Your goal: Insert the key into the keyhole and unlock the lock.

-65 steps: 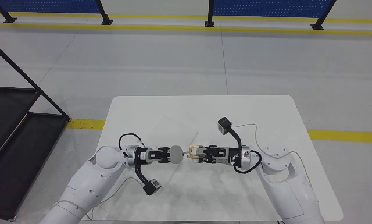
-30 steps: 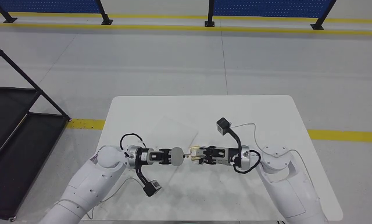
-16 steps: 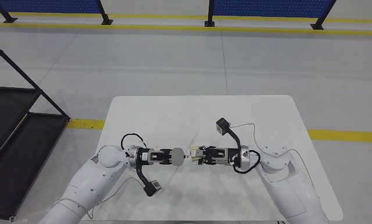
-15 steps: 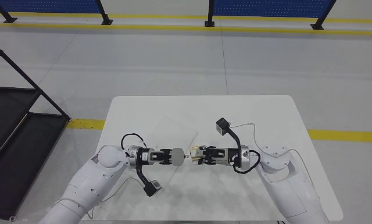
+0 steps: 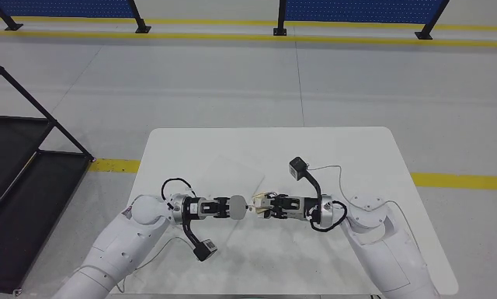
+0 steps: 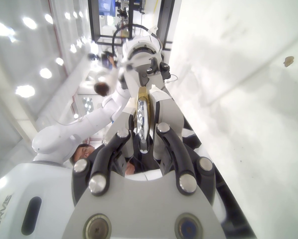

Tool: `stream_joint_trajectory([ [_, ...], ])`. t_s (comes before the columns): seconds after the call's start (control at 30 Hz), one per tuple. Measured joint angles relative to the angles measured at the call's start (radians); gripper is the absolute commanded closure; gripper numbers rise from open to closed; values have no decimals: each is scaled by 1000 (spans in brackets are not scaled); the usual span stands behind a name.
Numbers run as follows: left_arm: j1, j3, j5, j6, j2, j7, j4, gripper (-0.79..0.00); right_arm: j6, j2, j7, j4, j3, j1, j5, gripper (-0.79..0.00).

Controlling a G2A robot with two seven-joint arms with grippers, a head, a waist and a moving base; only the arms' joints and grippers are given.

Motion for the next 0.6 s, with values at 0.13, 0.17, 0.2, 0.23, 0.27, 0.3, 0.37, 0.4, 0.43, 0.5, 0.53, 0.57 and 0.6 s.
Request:
stream_joint_trajectory([
  [0.13,3,-1,6,6,0,-18,-1,0,-2,1,-30,-3,-4,-5,7,0],
  [0.17,5,-2,7,8,0,-24,-1,0,-4,1,-40,-4,-4,-6,8,0],
  [0.2,7,-4,9,13,0,-34,-2,0,-7,1,-55,-4,-3,-9,11,0],
  [0.23,9,-6,11,16,0,-40,-2,0,-10,1,-64,-4,-2,-11,13,0],
  [0.27,11,-7,12,18,0,-45,-3,0,-12,2,-72,-4,-1,-12,16,0],
  [0.3,14,-10,13,21,0,-50,-4,0,-15,2,-82,-4,1,-14,19,0],
  [0.37,18,-13,15,24,1,-56,-7,0,-20,3,-95,-6,5,-17,24,0],
  [0.4,21,-15,17,26,2,-60,-9,0,-23,4,-103,-7,7,-19,25,0],
  [0.43,23,-19,18,28,2,-66,-11,0,-25,5,-108,-8,10,-21,27,0],
  [0.5,29,-30,31,38,4,-83,-19,0,-29,6,-118,-11,15,-23,31,0],
  [0.53,31,-35,40,43,5,-88,-24,0,-30,6,-119,-11,16,-23,31,0],
  [0.57,32,-38,45,46,6,-89,-27,0,-30,6,-119,-11,16,-23,31,0],
  [0.6,32,-39,48,47,6,-90,-28,0,-30,6,-119,-11,16,-23,31,0],
])
